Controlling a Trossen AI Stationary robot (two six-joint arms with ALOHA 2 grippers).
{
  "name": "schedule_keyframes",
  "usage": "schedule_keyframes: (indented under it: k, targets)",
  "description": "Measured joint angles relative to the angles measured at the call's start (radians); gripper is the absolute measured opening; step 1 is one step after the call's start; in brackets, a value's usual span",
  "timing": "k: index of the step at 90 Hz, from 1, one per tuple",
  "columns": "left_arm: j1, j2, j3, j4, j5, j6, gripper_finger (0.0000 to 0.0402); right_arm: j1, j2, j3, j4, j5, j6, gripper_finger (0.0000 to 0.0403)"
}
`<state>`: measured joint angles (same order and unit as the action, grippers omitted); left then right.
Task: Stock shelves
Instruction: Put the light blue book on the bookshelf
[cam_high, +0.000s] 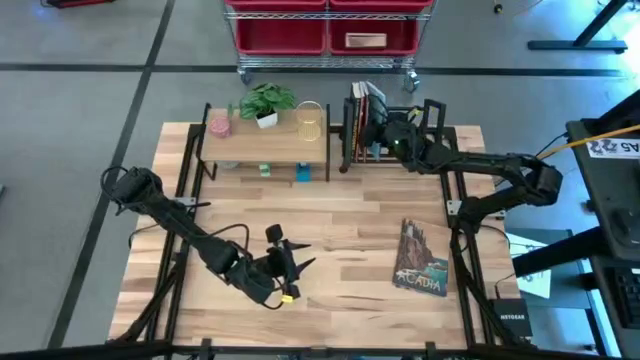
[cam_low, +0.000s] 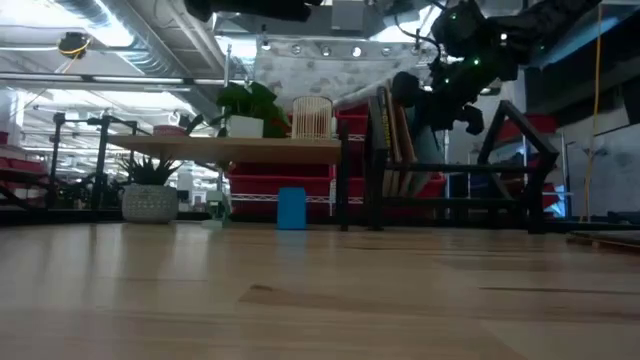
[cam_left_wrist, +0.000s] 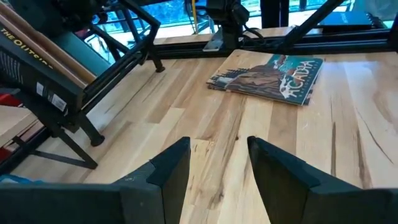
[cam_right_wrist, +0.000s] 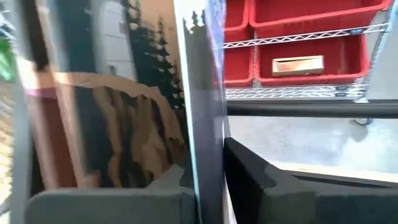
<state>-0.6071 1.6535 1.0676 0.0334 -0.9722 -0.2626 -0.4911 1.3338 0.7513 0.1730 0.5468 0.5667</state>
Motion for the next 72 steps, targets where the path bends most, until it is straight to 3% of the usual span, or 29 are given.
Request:
schedule_keyframes:
  k: [33, 72]
  targets:
    - [0.000, 0.000, 0.000, 0.000, 0.000, -0.005, 0.0153, 0.000, -0.029, 0.000, -0.003, -0.091, 0.000, 0.0037]
    - [0.000, 0.000, 0.000, 0.000, 0.000, -0.004, 0.0153, 0.000, -0.027, 0.001, -0.036, -0.026, -0.003, 0.0037]
